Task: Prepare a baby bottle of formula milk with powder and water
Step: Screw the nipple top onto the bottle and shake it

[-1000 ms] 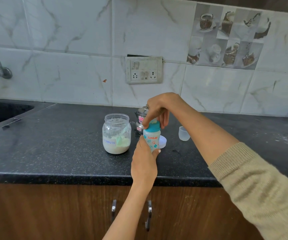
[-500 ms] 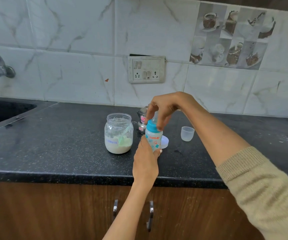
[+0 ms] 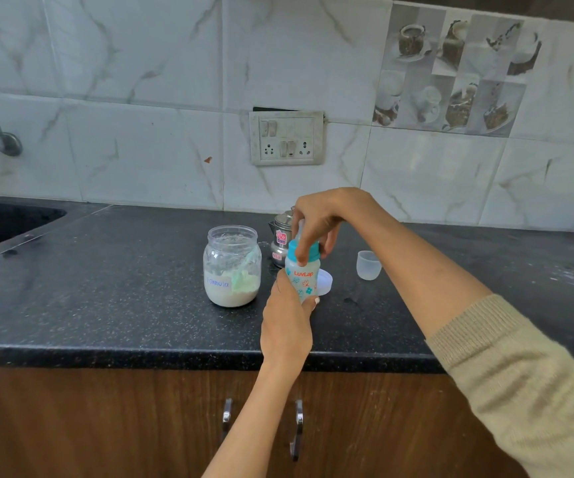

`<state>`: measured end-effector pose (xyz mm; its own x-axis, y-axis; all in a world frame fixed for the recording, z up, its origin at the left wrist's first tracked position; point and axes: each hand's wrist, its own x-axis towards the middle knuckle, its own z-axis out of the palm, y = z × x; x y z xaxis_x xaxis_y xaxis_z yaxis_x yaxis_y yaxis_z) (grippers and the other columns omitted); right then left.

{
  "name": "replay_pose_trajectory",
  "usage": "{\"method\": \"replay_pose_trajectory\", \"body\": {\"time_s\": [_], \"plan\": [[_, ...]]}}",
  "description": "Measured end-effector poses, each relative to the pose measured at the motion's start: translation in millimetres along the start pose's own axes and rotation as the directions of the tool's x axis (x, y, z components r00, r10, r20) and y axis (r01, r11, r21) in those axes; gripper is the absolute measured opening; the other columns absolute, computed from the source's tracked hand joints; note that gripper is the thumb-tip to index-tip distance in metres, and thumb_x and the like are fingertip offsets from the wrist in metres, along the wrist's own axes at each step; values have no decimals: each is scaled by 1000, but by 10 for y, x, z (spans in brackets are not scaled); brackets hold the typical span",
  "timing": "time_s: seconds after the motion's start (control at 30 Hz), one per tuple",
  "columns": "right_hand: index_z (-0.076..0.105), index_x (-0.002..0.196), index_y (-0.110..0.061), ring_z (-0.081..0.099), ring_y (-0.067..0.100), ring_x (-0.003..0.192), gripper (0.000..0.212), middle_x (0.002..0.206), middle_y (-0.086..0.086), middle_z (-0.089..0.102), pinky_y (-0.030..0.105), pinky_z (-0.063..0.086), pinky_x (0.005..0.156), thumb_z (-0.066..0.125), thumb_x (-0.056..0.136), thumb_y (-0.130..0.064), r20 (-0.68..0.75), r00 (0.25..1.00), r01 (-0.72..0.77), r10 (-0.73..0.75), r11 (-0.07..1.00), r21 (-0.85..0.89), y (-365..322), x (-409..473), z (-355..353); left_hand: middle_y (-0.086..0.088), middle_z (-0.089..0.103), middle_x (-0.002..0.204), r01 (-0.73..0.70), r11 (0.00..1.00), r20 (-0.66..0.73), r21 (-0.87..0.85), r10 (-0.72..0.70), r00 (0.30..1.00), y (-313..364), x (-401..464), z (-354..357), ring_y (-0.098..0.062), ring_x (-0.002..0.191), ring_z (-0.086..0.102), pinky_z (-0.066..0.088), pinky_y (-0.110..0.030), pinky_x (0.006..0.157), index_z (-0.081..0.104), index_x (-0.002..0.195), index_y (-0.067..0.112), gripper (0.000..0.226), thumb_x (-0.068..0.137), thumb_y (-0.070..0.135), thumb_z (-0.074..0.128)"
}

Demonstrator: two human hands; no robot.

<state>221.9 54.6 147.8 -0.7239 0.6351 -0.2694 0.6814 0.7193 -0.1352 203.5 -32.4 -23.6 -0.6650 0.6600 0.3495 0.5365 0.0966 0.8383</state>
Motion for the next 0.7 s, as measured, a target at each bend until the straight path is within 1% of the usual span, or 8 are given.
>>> {"method": "replay_pose_trajectory", "body": {"time_s": [0.1,0.2,0.27,0.33,0.43,0.6,0.7], "plan": [[69,96,-1,74,22,69,47,89,14,75,34,61,71,84,65,-35,-58,998,16,-14,999,43,84,-3,53,2,51,132,-4,1000,-3,6,4,1000,0,-4,5,-19,123,48,44,-35,92,34,137,21,54,90,25,60],[70,87,-2,73,22,64,49,73,14,74,36,61,68,80,65,-44,-146,989,1,3,1000,27,111,7,153,2,51,132,5,1000,-6,6,-5,1000,5,-7,6,-19,123,48,44,-35,92,34,137,21,54,90,26,60],[68,84,-2,73,21,60,49,70,13,73,36,61,66,78,64,-47,-210,978,-16,18,1000,11,96,30,205,1,51,133,11,1000,-6,11,-11,1000,6,0,7,-20,124,48,44,-36,93,34,137,20,54,90,25,60],[67,86,0,72,22,60,51,74,14,73,35,61,64,79,65,-46,-226,974,-14,17,1000,15,86,43,203,1,50,133,17,1000,2,17,-17,1000,8,7,3,-20,124,48,44,-36,94,33,138,20,55,90,24,60],[68,92,0,73,21,63,55,83,15,74,34,61,65,82,64,-45,-168,986,15,-5,998,59,108,30,154,0,51,134,17,1000,16,18,-18,1000,-5,16,-6,-20,125,48,44,-37,96,33,138,19,56,90,24,60],[68,96,1,74,22,69,57,87,15,74,35,61,68,83,64,-44,-132,991,31,-20,996,84,120,27,128,-1,51,133,2,1000,25,15,-3,1000,-9,25,-14,-21,124,48,43,-36,95,34,138,18,55,90,23,61],[65,108,-6,73,21,83,56,102,10,72,34,59,78,81,68,-40,-30,999,29,-26,992,119,203,-23,65,0,52,132,-2,1000,32,4,2,999,-19,23,-18,-20,123,49,44,-36,94,35,136,19,54,89,23,61]]}}
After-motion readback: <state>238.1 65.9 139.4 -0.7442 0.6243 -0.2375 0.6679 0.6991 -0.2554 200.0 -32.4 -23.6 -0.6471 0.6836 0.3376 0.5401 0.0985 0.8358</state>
